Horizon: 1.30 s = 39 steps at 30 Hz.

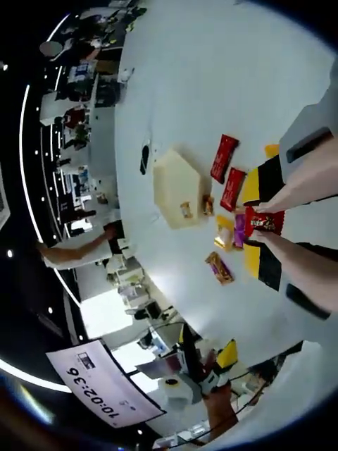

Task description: Place the target food into the container with the food tongs after gripping and lifting it, then release it inside without dropping or visibly crushing the food.

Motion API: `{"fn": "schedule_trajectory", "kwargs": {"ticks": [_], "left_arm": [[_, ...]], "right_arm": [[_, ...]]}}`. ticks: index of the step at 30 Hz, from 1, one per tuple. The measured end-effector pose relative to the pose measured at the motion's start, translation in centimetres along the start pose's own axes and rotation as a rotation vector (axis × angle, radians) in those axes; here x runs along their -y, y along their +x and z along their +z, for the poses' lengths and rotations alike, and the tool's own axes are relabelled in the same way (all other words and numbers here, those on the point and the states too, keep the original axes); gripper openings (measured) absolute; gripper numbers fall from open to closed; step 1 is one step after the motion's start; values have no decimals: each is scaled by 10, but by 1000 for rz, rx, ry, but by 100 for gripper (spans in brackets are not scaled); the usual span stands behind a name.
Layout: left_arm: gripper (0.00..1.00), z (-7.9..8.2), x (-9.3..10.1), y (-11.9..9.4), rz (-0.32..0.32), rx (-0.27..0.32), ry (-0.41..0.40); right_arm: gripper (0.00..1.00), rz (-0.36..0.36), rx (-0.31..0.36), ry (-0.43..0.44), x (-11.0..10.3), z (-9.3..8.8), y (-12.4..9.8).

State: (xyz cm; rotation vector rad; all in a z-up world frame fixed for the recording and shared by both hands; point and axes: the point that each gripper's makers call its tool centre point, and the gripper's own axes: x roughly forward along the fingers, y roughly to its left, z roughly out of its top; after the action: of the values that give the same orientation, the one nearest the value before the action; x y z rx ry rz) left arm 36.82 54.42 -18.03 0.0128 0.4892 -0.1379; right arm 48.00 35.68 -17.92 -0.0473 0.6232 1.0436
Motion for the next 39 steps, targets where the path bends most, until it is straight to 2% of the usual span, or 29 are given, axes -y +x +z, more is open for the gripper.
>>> {"fn": "schedule_trajectory", "kwargs": {"ticks": [6,14,25,39], "left_arm": [[98,0,0,3,-8,-5,4],[98,4,-3,4,4,1,2],[98,-1,-7,4,20,-6,-11],[98,4,-8,5,23,12,-15]], "right_arm": [[18,-28,15,34,8,1,-4],[18,-30,24,49,9,2,-1],[18,-41,36,58,17,7,-1],[18,-49,33,36,23,18,2]]}}
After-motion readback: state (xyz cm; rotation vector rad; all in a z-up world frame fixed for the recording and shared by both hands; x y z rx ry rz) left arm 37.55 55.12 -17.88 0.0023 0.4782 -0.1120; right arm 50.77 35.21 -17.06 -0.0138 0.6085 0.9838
